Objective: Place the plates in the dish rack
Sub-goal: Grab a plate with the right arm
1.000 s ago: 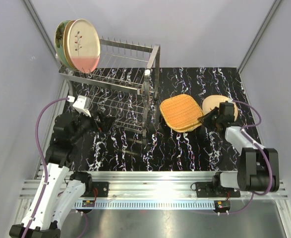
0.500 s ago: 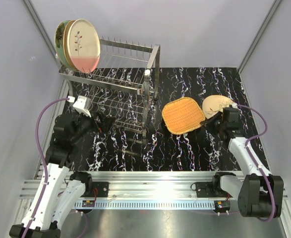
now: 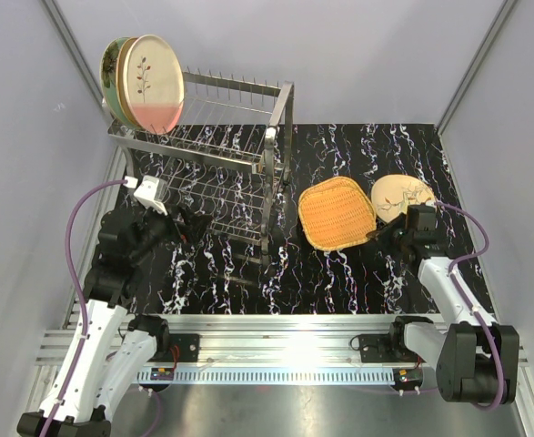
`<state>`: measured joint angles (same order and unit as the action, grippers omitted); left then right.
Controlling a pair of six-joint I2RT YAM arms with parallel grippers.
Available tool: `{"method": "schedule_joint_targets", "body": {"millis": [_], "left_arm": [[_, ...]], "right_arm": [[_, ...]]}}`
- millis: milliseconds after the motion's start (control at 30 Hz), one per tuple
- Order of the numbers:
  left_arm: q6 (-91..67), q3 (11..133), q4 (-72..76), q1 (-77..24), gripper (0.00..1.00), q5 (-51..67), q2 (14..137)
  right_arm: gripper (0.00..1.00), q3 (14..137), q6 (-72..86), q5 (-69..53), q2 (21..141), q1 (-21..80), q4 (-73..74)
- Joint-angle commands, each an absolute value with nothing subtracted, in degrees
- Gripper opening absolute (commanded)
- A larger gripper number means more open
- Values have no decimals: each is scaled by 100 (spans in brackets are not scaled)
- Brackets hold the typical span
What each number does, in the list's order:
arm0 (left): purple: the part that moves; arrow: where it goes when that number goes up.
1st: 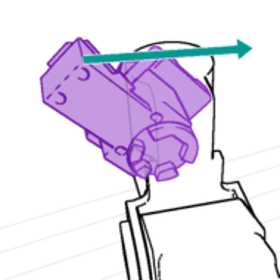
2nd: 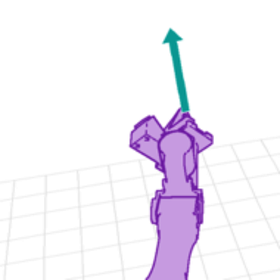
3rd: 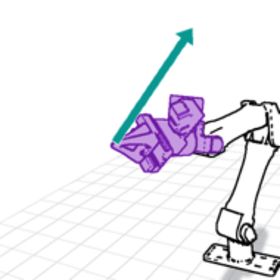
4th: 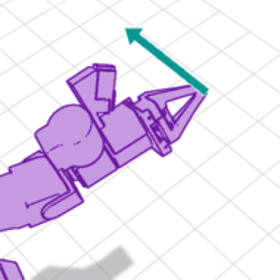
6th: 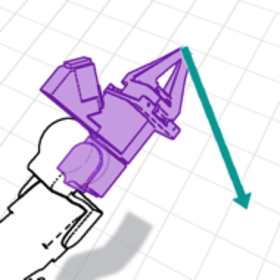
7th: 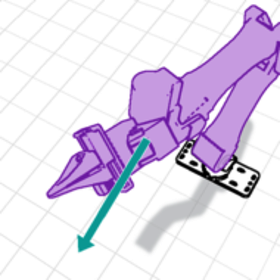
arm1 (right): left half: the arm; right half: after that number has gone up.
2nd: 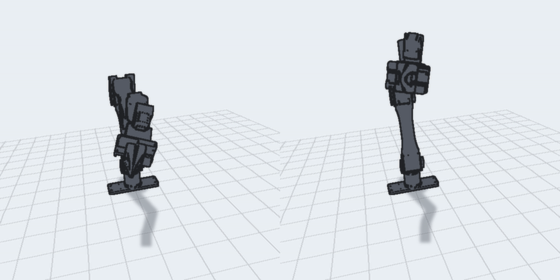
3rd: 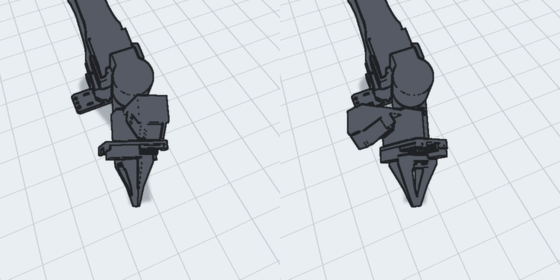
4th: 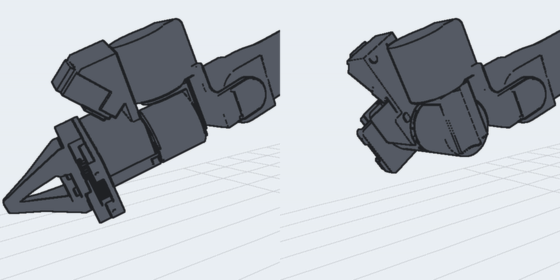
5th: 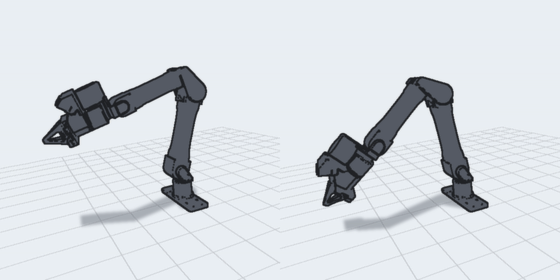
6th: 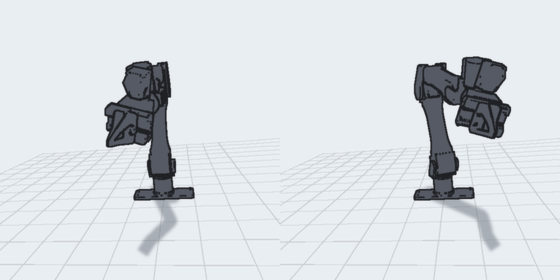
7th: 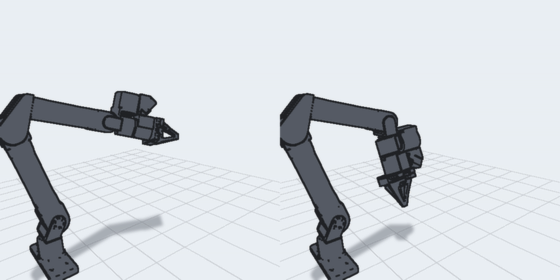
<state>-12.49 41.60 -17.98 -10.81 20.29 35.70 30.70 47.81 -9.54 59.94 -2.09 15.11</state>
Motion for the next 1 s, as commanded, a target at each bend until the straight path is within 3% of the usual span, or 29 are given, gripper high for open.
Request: {"method": "schedule_joint_targets", "body": {"millis": [0, 100, 300, 533, 800, 967], "left_arm": [[-1248, 4122, -1617, -1099, 99, 2004, 3542], [-1257, 4122, -1626, -1099, 99, 2004, 3533], [-1239, 4122, -1635, -1099, 99, 1978, 3524], [-1248, 4113, -1635, -1099, 99, 2004, 3498], [-1266, 4104, -1635, -1099, 99, 2030, 3498], [-1257, 4104, -1644, -1099, 99, 2022, 3507]], "right_arm": [[31, 3120, 4799, -1027, 5959, -185, 1363], [39, 3103, 4886, -1107, 6064, -185, 1195], [45, 3129, 4939, -1213, 6135, -185, 1125], [63, 2901, 5001, -1266, 6029, -185, 1064], [61, 2619, 5203, -1503, 6485, -185, 309], [50, 2663, 5265, -1468, 6609, -185, 211]]}}
